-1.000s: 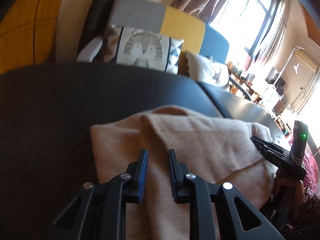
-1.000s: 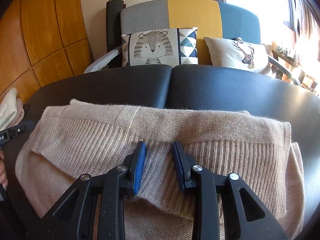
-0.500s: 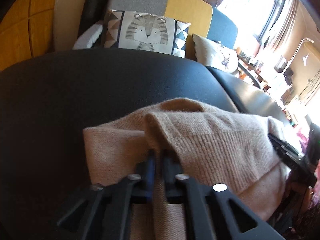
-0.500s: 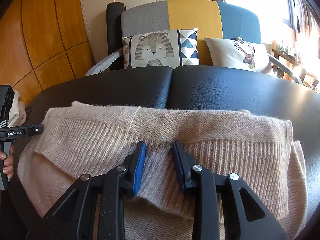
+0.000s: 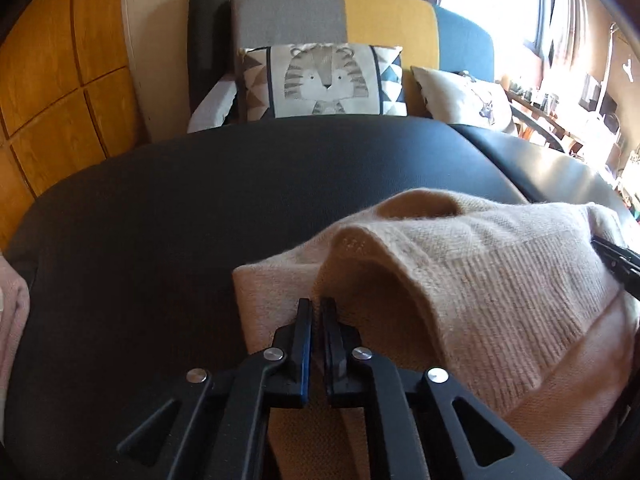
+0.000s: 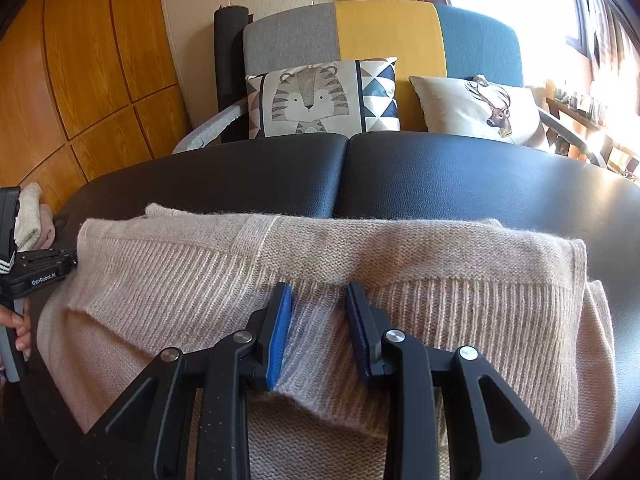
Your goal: Fold clothes
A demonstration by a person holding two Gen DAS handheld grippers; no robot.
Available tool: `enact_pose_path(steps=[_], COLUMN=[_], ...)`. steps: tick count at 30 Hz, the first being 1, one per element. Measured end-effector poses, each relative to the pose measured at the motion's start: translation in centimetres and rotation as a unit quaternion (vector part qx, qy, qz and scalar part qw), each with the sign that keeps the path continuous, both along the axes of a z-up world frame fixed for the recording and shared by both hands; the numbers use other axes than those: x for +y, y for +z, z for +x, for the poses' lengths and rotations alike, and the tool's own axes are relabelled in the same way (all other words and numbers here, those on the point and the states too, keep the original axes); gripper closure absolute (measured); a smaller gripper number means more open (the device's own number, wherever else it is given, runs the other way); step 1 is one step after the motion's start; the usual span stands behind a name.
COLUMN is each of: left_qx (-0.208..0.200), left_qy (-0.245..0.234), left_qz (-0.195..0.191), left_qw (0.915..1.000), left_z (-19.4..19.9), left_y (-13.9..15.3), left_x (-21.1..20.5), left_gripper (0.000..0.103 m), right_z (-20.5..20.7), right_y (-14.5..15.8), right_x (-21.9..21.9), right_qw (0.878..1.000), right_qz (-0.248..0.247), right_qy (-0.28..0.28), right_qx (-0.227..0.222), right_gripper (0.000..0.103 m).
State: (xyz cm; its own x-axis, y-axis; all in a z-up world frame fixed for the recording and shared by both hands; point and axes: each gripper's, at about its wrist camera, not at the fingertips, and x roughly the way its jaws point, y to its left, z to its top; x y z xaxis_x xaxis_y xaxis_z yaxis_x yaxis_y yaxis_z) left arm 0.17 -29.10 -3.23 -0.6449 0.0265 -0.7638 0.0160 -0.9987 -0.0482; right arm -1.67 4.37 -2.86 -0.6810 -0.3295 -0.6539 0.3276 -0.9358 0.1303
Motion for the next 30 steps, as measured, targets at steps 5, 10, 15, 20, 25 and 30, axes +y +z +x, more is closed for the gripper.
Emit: enact_pose_path(steps=[5,10,15,20,25,30], left_qx=[0.016,0.083,0.057,0.019,0.001,0.004], left_qy=[0.058,0.100,-0.023,-0.067,-0.014,-0.026], left_qz=[0.081,0.184,0.138,-0.013,-0.035,0.023], left_qw=[0.9949,0.9743,0.9885,0.9975,0.9993,0.9994], left_z=[1.2,3.3,1.5,-1.2,-3.3,-2.9], left_y=[1.7,3.9,4.9,3.5,2.4,2.5], left_x=[-2.7,-4.0,2.9,8.0,4.7,2.5], left_gripper=[0.092,0.092,0.092,0.091,0.086,0.087], right_z=[0.0,0.0,0.0,0.0,0.1,0.0], right_y=[0.0,0.0,-0.1,-0.1,-0.1,-0.1], right_x=[0.0,0.1,0.1,0.1,0.2,0.2], right_qw=[1.000,1.000,1.000,1.000,1.000,1.000], right_qz=[-0.004,-0.005,-0.005,-0.005,-0.007,-0.008], right_qy=[0.000,0.001,0.001,0.001,0.002,0.002], right_qx=[0.000,0.001,0.001,0.001,0.002,0.002], right_gripper=[0.072,0.072,0.072,0.072,0.072,0.072])
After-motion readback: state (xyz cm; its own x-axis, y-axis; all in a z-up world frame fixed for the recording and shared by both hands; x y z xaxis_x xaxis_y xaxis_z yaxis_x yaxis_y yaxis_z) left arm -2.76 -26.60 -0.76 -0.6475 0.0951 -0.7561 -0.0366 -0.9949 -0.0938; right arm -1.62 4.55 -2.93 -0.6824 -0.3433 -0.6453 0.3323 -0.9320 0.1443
